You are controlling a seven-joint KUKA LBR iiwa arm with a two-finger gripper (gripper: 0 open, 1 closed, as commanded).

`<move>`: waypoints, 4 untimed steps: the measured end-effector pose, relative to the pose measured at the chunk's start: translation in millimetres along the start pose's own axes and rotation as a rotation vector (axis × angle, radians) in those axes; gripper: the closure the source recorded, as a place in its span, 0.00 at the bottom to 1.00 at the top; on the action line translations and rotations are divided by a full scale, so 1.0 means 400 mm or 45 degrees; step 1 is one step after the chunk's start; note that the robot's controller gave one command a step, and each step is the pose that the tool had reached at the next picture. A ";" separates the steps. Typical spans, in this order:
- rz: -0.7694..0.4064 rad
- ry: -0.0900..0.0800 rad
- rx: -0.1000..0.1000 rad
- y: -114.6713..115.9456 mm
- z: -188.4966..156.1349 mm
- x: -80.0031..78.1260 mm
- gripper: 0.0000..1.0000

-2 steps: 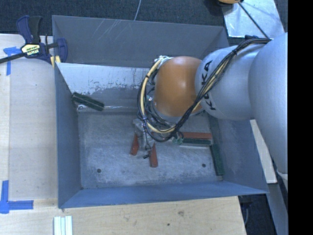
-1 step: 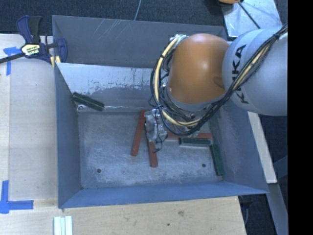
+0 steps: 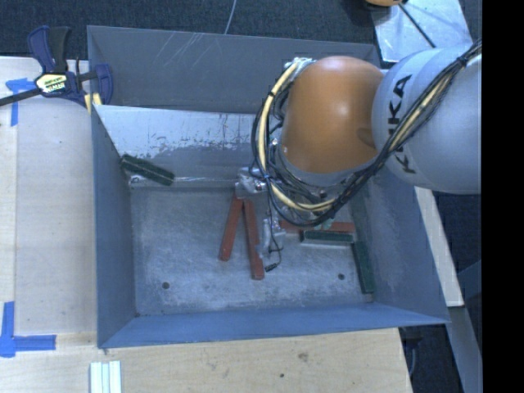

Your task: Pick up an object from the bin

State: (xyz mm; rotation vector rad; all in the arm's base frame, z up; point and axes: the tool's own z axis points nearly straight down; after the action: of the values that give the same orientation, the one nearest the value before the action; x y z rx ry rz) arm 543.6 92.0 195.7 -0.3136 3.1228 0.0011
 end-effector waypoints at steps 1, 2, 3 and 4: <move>0.000 0.000 0.000 0.000 0.000 0.000 0.00; 0.044 -0.012 0.000 -0.028 0.111 -0.034 0.00; 0.342 -0.002 0.001 -0.070 0.261 -0.003 0.00; 0.130 -0.019 0.001 -0.002 0.302 -0.188 1.00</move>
Offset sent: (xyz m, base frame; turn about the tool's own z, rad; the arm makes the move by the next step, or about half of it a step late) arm 0.0348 -0.0244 -0.1257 0.0978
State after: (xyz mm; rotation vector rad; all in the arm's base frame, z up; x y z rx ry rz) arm 617.6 106.2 75.2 -0.1536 3.1198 0.0022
